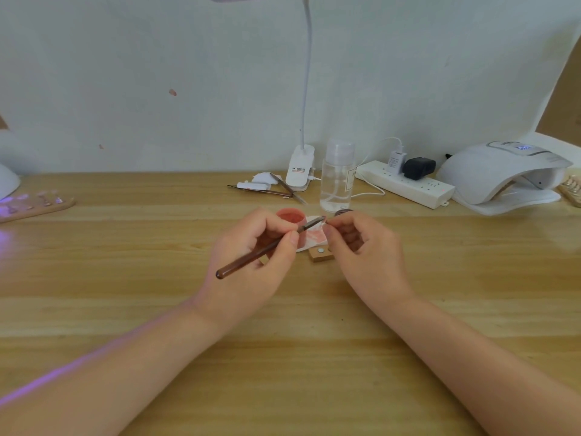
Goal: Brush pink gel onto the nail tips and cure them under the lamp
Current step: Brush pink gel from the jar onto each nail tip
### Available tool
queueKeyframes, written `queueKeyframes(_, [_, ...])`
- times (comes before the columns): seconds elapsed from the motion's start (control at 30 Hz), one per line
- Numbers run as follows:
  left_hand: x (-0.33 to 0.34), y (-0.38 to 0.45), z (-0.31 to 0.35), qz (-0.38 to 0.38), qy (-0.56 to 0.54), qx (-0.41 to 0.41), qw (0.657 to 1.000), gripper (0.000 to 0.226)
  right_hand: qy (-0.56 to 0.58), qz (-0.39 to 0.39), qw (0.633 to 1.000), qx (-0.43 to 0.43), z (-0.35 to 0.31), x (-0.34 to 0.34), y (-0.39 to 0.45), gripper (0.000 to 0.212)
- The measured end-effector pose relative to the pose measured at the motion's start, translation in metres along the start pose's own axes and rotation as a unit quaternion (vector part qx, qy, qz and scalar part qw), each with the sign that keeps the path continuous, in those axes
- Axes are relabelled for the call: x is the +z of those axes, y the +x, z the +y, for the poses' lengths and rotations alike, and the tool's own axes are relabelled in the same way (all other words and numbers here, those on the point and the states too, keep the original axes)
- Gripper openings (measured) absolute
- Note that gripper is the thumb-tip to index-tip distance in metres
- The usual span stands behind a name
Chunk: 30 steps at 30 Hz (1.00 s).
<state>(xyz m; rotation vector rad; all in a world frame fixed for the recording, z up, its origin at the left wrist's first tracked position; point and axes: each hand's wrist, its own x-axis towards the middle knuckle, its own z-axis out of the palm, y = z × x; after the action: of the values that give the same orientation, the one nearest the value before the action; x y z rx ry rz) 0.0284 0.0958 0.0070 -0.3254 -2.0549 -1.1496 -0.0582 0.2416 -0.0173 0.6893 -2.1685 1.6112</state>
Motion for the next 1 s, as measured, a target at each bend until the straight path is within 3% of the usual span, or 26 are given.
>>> queueKeyframes(0.17, [-0.0018, -0.0010, -0.0034, 0.001, -0.032, -0.015, 0.999, 0.011, 0.001, -0.001, 1.000, 0.005, 0.0011, -0.0004, -0.0001, 0.005])
queueKeyframes(0.47, [0.0010, 0.0013, -0.0018, 0.014, -0.059, -0.025, 0.998, 0.025, -0.002, -0.002, 1.000, -0.006, 0.0002, -0.0004, -0.0003, 0.006])
queueKeyframes(0.67, [0.0010, 0.0003, -0.0002, 0.015, -0.065, -0.023, 0.998, 0.013, 0.007, -0.006, 1.000, 0.002, -0.0001, -0.0008, -0.0004, 0.006])
queueKeyframes(1.0, [0.0026, 0.0020, 0.0010, 0.028, -0.140, -0.053, 0.988, 0.013, 0.023, 0.011, 1.000, 0.004, -0.0008, -0.0029, 0.0009, 0.007])
